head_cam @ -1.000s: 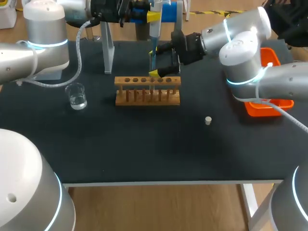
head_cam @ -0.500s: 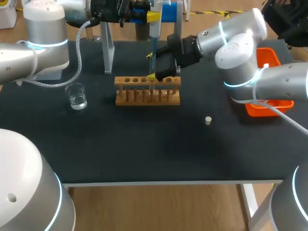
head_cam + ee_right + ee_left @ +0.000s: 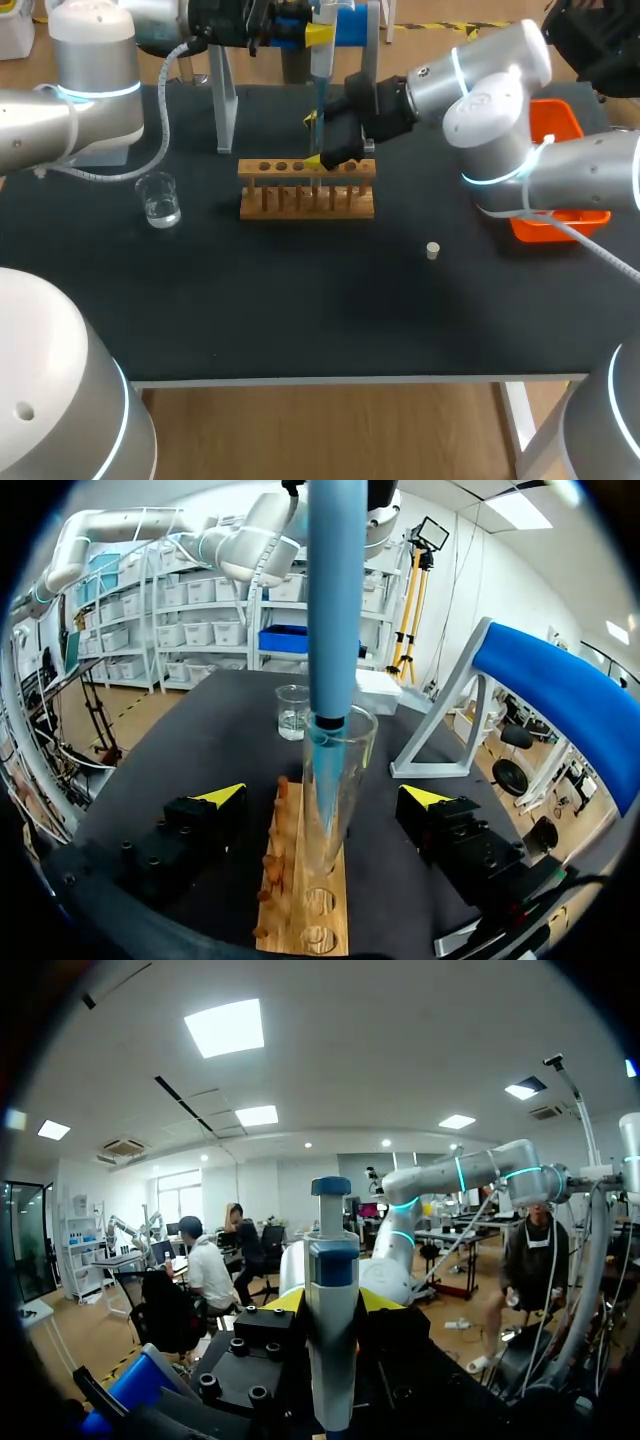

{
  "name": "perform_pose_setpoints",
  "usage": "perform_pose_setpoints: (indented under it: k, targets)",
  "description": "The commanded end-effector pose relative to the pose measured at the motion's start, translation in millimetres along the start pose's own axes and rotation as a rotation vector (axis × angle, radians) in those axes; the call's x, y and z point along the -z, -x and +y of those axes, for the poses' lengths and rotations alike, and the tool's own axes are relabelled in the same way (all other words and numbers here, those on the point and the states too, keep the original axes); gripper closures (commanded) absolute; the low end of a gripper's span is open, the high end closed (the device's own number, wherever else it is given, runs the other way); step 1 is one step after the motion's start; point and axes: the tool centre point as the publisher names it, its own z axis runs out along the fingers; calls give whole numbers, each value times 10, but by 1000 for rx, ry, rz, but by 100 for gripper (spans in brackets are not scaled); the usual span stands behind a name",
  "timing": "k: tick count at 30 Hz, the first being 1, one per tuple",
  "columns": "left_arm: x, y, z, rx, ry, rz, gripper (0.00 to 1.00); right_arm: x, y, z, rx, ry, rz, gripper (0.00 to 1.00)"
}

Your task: Invert the test tube, pick up the pipette, mount the tip to pipette, aspirate from beaker and dispense into the tube, eject the tip, return the pipette, and cap with the stopper.

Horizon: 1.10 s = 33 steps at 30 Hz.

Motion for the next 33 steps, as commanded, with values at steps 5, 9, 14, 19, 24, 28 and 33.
perform_pose_setpoints:
  k: [5, 9, 14, 19, 24, 28, 33]
  targets:
    - [9, 9, -5, 1, 0, 4, 100, -39, 12, 2, 4, -7, 4, 0]
    - [9, 9, -5, 1, 0, 4, 100, -52, 10, 6, 5, -7, 4, 0]
    - [9, 9, -5, 1, 0, 4, 100, -64, 9, 10, 5, -8, 4, 0]
    - [9, 9, -5, 1, 0, 4, 100, -83, -1, 17, 6, -8, 7, 0]
    - [9, 9, -5, 1, 0, 4, 100, -92, -2, 14, 8, -12, 9, 0]
    - [9, 9, -5, 1, 0, 4, 100, -100, -2, 10, 7, -16, 10, 0]
    - [9, 9, -5, 1, 0, 4, 100, -106, 1, 7, 7, -17, 11, 0]
